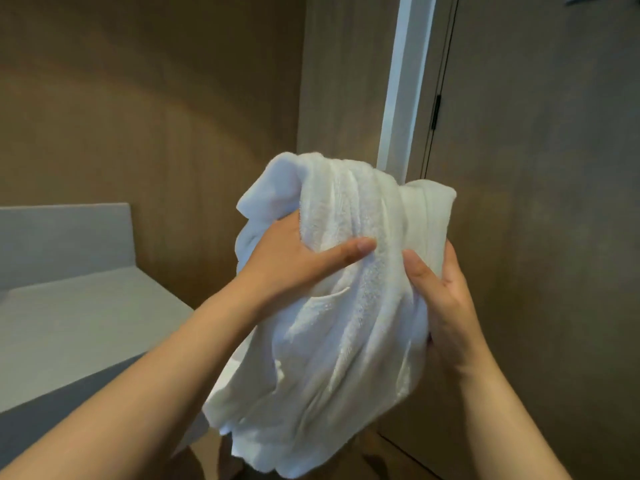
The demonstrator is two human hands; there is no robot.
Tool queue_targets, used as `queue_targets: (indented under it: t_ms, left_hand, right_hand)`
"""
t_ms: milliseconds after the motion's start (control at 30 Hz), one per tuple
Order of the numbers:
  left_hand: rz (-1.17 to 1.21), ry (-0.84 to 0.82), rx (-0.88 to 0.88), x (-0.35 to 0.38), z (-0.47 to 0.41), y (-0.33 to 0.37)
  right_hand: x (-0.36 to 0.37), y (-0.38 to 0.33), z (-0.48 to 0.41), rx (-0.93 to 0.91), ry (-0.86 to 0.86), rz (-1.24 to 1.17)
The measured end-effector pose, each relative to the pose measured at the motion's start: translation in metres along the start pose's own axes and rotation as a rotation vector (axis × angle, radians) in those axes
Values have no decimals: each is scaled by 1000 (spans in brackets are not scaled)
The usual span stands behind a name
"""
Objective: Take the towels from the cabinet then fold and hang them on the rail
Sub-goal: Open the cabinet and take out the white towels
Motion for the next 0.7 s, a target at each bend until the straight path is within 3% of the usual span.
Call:
queue_targets:
  t_ms: [367, 700]
  left_hand:
    - [-74, 233, 132, -143, 24, 75]
    - [-137, 350, 105, -235, 54, 60]
  right_hand:
    - [128, -83, -63, -218, -217, -65]
    - [230, -70, -108, -294, -379, -72]
Point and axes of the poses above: each hand's wrist, its own z-axis away from the middle knuckle, its own x-axis out of the palm, y = z × x, the point moved 1 cm from there along -z, towards the middle knuckle, and after that the axes turned 8 degrees about -y, right-handed, at the moved point
